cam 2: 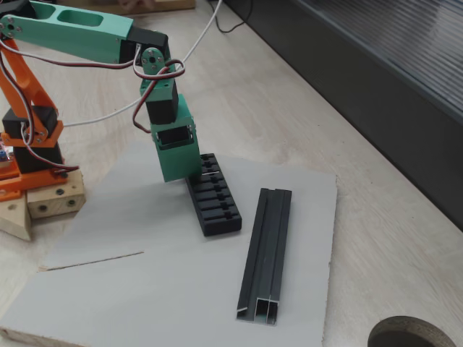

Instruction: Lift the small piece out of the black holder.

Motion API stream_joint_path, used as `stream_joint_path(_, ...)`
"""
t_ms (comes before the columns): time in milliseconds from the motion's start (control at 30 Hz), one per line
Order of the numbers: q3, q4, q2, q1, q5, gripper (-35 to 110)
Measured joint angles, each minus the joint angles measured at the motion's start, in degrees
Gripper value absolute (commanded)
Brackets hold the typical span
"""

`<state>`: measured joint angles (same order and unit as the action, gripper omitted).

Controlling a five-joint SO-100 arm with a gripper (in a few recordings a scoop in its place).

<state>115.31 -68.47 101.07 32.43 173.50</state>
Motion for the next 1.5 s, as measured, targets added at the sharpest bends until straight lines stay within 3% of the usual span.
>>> stream_joint_path(167,0.0,0.0,0.0,0.0,0.0,26)
stream_joint_path(433,0.0,0.0,0.0,0.0,0.2,13)
stream_joint_path(1033,0.0,0.0,0.0,0.0,0.1,9)
stream_joint_path(1500,0.2,0.0,0.0,-6.0,-0.2,4)
